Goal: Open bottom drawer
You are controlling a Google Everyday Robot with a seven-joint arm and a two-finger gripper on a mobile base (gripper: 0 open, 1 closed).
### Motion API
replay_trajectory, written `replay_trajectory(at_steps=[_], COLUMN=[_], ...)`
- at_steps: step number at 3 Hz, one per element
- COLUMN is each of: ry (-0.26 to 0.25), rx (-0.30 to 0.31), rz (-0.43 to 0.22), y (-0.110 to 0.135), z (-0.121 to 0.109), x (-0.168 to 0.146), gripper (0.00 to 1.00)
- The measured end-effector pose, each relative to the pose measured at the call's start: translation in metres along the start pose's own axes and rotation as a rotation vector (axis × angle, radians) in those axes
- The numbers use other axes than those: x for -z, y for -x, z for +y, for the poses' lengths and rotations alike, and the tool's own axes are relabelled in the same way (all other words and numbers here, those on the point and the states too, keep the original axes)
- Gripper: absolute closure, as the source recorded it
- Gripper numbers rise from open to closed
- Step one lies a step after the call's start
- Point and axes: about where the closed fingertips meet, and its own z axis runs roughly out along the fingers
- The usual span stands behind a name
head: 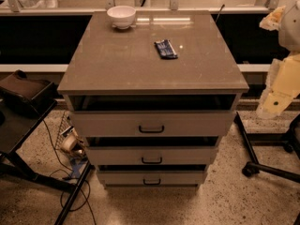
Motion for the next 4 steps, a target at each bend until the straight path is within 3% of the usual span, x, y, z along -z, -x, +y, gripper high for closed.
replay_trajectory(at_steps=[1,2,4], ry=[0.000,-0.003,-0.026], rx=[0.000,-0.007,0.045], rz=[0.000,0.041,0.115], y=[0.000,-0.002,-0.026], z=[0.000,0.006,0.062], x=[0.000,-0.028,-0.191], gripper=[0.00,0.00,0.00])
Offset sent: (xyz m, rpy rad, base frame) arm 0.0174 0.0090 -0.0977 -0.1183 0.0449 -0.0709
